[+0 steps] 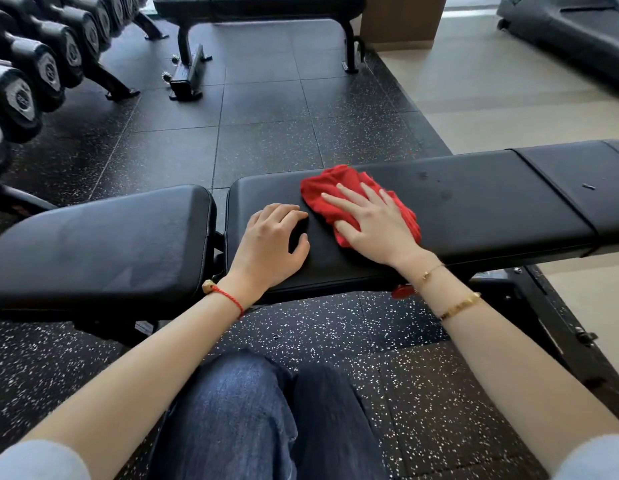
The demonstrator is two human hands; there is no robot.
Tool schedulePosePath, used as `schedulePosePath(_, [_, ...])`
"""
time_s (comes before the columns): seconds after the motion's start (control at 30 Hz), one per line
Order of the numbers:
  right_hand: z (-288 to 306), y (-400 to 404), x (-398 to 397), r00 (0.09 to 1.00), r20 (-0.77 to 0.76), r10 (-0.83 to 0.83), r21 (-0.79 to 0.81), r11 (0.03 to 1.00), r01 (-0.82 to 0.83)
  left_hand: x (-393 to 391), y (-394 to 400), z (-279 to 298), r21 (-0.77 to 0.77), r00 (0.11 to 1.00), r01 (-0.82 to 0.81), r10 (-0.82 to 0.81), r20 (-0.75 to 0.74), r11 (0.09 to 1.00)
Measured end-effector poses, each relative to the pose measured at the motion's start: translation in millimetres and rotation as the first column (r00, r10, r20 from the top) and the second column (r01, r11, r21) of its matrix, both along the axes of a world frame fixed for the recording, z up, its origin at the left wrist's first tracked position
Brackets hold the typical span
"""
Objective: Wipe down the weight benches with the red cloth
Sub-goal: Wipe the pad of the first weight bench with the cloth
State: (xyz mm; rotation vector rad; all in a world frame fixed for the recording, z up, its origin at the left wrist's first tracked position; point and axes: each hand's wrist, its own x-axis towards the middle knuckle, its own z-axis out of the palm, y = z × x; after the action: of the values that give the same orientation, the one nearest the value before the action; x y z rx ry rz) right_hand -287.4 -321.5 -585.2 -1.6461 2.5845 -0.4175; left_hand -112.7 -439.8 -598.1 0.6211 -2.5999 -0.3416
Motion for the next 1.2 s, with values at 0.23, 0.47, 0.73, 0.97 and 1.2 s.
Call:
schedulePosePath(0.23, [1,42,-51,0.977,0.002,-0.213,0.003,0.977,0.213,1,2,2,0.012,1.000,0.001,-0.001,-0.007,1.000])
schedulePosePath(0.47, [7,-1,-45,0.966,0.005,-0.259,0.037,0.965,0.258,0,2,3,0.006,1.000,-0.006,0.007,-0.016,1.000])
schedulePosePath(0.73, [0,58,5,0.999,-0.036,0.017,-0.020,1.000,-0.018,0,2,6,0.018,1.000,0.006,-0.006,-0.006,1.000])
schedulePosePath(0.97, [5,47,-34,0.985,0.011,-0.174,0.000,0.985,0.174,2,4,8,0.021,1.000,0.010,-0.010,0.008,1.000])
schedulePosePath(1.2, [5,19,-19,0.981,-0.030,-0.189,0.066,0.979,0.191,1,1,6,0.023,1.000,-0.001,0.001,-0.007,1.000])
